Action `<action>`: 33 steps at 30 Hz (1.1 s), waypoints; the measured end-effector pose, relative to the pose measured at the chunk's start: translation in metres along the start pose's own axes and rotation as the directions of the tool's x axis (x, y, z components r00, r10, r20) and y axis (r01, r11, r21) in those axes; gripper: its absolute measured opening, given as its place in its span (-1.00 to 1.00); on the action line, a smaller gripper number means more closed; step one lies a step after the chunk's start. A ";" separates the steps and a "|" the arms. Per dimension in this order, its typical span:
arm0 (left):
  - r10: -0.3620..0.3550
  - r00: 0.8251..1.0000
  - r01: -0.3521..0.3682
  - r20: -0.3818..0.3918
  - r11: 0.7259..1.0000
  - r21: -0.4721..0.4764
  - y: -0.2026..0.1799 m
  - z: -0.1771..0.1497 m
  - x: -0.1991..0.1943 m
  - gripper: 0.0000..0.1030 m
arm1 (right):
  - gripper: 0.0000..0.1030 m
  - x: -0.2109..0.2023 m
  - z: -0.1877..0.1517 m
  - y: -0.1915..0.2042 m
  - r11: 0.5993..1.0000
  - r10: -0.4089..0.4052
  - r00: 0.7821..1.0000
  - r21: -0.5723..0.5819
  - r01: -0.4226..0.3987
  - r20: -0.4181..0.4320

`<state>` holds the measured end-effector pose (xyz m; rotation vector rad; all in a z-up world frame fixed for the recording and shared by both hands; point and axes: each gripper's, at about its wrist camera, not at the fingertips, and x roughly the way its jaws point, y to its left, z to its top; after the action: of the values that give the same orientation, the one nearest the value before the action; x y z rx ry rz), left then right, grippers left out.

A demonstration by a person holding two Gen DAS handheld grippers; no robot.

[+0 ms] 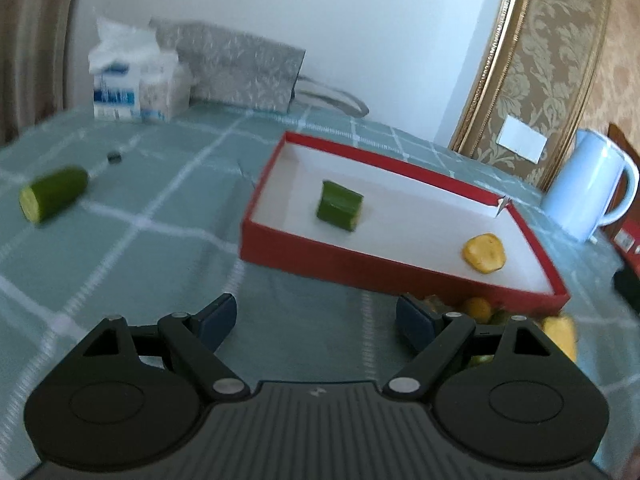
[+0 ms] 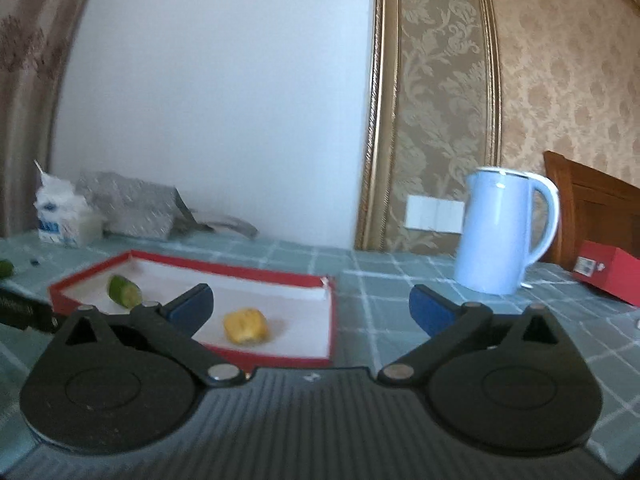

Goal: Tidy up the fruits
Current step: 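Carry the jackfruit piece into the tray and open the right gripper, then reach the left gripper to the eggplant chunk and grasp it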

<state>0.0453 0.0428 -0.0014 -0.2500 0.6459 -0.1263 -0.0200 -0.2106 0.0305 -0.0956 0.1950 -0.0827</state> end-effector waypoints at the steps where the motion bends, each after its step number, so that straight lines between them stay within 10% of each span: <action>1: -0.002 1.000 0.002 -0.012 1.000 -0.024 -0.002 0.000 0.002 0.70 | 1.00 0.003 -0.001 -0.001 1.000 -0.009 1.000 0.000 0.009 -0.012; 21: 0.175 0.980 -0.185 -0.094 0.977 -0.109 -0.038 0.010 0.004 0.73 | 1.00 -0.009 -0.002 -0.010 0.997 0.030 1.000 0.078 -0.031 0.004; 33: 0.111 0.986 -0.125 -0.125 0.986 -0.109 -0.053 0.012 0.015 0.74 | 1.00 -0.013 0.000 -0.012 0.994 0.046 0.999 0.097 -0.047 0.016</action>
<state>0.0623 -0.0086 0.0136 -0.3181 0.7863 0.0109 -0.0340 -0.2211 0.0344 0.0053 0.1791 -0.0453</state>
